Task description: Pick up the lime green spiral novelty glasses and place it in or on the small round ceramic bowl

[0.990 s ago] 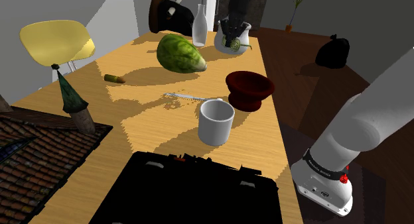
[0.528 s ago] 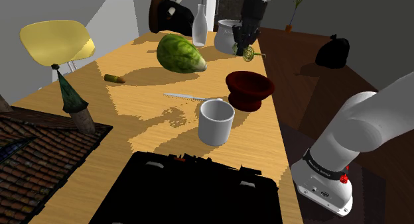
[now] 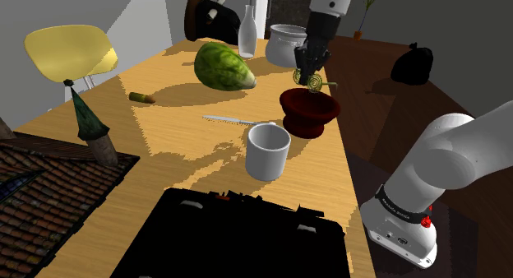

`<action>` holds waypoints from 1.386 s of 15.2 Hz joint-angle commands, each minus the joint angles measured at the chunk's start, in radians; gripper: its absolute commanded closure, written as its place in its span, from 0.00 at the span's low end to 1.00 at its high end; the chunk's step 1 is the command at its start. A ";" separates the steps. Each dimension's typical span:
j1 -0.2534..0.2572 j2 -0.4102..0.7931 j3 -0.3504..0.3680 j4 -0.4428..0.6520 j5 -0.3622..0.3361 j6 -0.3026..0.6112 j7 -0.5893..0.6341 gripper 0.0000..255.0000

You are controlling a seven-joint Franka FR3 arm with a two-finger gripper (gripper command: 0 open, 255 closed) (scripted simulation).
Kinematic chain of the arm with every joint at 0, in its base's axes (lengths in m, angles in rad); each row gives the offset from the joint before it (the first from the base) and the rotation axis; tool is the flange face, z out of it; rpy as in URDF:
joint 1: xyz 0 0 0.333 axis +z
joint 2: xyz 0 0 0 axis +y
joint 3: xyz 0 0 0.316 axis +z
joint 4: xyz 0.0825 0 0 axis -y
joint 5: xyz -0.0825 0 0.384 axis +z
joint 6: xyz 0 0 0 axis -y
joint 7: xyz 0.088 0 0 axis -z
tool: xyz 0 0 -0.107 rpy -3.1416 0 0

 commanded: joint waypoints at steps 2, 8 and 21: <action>0.000 -0.001 0.002 -0.042 0.003 0.041 -0.008 1.00; 0.003 0.005 0.008 -0.116 0.011 0.119 -0.021 1.00; 0.003 0.005 0.008 -0.116 0.011 0.119 -0.021 0.00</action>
